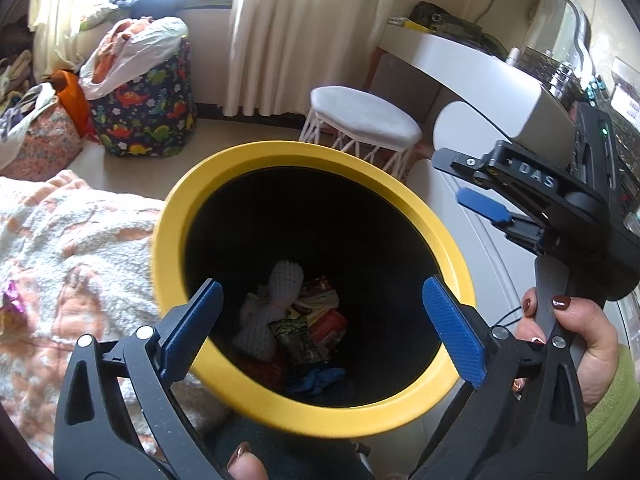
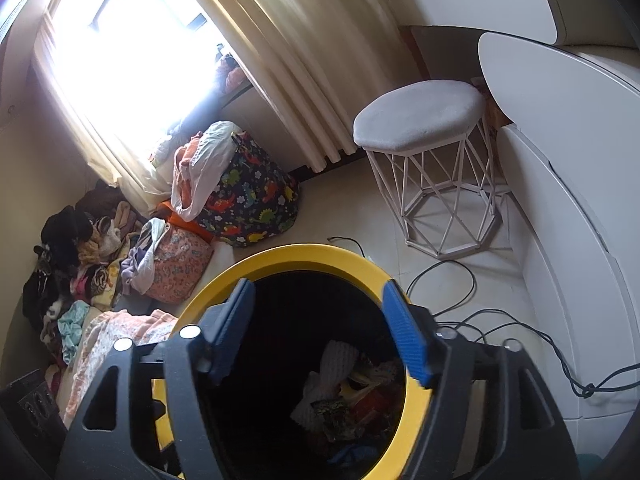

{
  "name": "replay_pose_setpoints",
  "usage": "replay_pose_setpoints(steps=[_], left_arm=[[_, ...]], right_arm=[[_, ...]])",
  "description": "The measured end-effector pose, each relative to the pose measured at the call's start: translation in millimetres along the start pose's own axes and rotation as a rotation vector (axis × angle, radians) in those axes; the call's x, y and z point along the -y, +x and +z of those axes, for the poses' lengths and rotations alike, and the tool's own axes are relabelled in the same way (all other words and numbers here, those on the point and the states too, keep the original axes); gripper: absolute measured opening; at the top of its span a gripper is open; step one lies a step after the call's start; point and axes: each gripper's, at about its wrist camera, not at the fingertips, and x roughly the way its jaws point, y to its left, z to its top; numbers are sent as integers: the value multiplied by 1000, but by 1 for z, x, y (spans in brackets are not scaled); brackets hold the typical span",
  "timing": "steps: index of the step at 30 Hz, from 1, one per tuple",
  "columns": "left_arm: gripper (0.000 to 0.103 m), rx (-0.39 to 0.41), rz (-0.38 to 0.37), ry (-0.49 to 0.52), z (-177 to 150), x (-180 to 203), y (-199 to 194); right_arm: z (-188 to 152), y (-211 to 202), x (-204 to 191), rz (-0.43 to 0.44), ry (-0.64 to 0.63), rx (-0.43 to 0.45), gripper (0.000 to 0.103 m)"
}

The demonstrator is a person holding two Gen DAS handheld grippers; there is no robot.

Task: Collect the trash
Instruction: 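Move both open tools back over the chocolate bar and small wrapper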

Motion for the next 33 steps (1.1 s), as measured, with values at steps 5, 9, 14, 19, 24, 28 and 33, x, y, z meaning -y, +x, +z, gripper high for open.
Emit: replay_pose_setpoints(steps=[5, 9, 14, 19, 24, 28, 33], left_arm=[[92, 14, 19, -35, -1, -10, -10], [92, 34, 43, -54, -1, -18, -18], [92, 57, 65, -79, -1, -30, -28], [92, 85, 88, -95, -2, -41, -40], [92, 108, 101, -115, -4, -51, -52], [92, 127, 120, -128, -4, -59, -62], [92, 169, 157, -129, -6, -70, -77]], right_arm=[[-3, -1, -8, 0, -28, -7, 73], [-4, -1, -13, 3, -44, -15, 74], [-6, -3, -22, 16, -70, -14, 79], [-9, -6, -33, 32, -101, -10, 82], [-11, -9, -44, 50, -132, -4, 83], [-15, -14, -56, 75, -151, 11, 84], [-22, -20, -72, 110, -181, 22, 86]])
